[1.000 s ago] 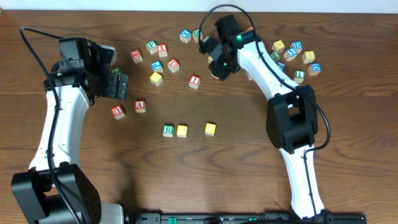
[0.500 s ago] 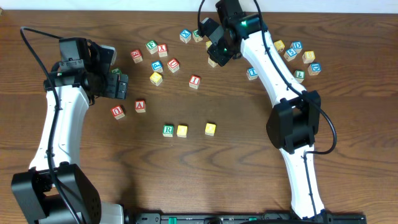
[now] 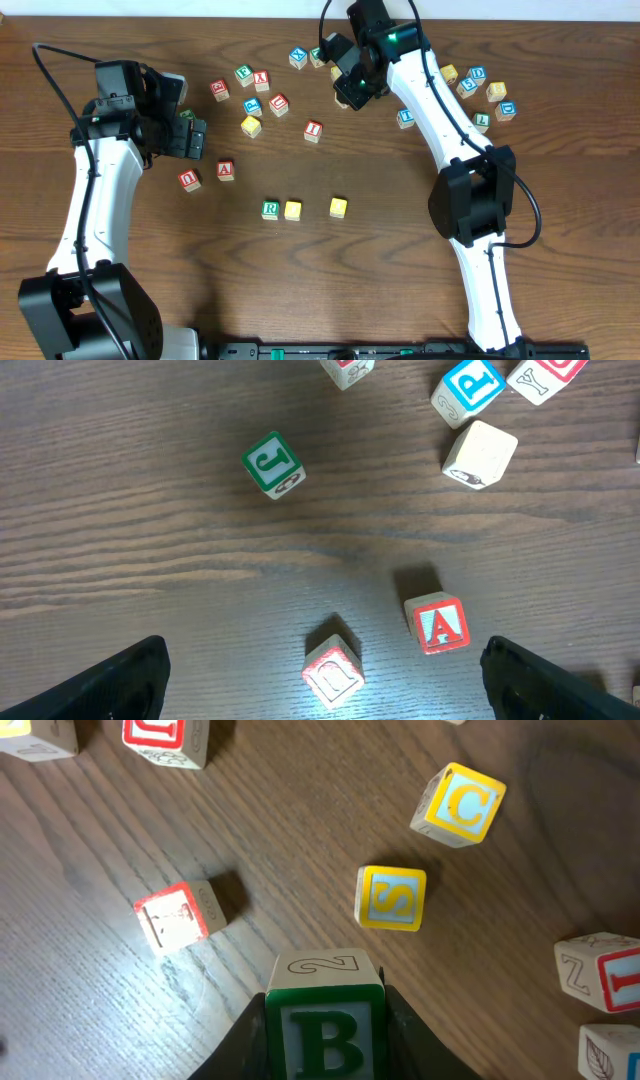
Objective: Spell out ROBOT
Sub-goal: 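Carry the B block down toward the R and O row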
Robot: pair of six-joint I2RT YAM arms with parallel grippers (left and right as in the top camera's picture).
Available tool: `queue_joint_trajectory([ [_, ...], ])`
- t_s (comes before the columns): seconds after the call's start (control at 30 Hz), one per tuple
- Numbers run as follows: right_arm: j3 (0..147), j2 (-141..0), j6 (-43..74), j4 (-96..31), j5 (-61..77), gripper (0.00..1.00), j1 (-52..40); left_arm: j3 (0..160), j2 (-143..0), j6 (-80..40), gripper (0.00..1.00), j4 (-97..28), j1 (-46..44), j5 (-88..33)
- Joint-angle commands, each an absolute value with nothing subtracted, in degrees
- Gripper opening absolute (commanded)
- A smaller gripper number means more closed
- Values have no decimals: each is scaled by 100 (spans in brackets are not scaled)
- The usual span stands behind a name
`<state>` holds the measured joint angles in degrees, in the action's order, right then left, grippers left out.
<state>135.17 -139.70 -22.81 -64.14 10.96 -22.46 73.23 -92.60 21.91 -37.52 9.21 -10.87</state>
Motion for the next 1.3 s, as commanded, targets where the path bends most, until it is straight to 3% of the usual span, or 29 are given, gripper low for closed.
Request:
queue_joint_trajectory([
  [0.0, 13633, -13773, -2189, -6364, 1243, 23, -2250, 7448, -9325, 2222, 98, -3769, 915, -1153],
  [0.3, 13216, -13100, -2123, -5905, 1238, 24, -2318, 7448, -9325, 2222, 98, -3769, 915, -1153],
  [0.7, 10248, -11542, -1483, -4211, 1199, 26, -2434, 7448, -9325, 2222, 98, -3769, 915, -1153],
  [1.27, 8521, -10388, 569, -3293, -631, 25, -3732, 7448, -9325, 2222, 98, -3769, 915, -1153],
])
